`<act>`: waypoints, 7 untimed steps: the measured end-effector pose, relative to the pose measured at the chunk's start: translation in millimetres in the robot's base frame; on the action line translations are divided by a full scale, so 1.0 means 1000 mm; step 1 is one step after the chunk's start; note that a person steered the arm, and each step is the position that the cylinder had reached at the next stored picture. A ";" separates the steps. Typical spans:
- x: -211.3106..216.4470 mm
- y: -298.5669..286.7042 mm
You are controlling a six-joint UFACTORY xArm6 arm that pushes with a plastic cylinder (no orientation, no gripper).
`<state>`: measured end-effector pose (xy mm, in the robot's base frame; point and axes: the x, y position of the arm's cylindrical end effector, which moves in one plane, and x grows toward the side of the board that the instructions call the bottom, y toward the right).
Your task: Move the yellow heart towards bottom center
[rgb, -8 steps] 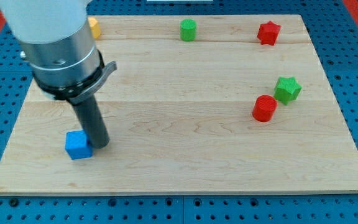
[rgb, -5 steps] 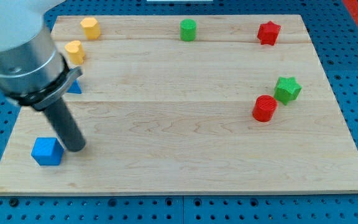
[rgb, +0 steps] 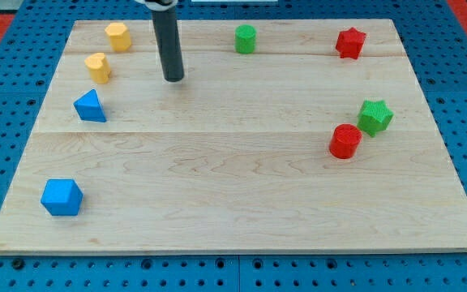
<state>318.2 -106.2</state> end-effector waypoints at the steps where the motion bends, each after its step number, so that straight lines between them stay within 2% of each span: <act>1: -0.024 -0.022; 2: -0.038 -0.040; 5: -0.036 -0.140; 6: -0.035 -0.155; 7: -0.016 -0.152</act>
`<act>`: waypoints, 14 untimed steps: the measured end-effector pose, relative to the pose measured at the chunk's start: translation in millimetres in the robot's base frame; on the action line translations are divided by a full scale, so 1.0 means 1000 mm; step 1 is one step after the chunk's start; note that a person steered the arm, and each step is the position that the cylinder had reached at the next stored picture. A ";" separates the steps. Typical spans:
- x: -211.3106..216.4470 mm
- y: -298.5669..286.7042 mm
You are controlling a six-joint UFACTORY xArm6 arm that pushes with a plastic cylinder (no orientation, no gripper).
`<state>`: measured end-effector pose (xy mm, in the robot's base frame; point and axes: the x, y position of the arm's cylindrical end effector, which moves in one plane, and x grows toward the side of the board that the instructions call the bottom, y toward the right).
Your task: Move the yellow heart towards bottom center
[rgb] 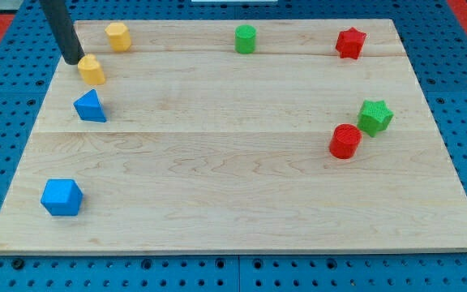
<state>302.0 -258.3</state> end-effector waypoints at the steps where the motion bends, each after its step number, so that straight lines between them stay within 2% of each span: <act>1: 0.009 0.012; 4: 0.014 0.079; 10: 0.153 0.194; 12: 0.159 0.227; 14: 0.185 0.258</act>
<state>487.2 -0.1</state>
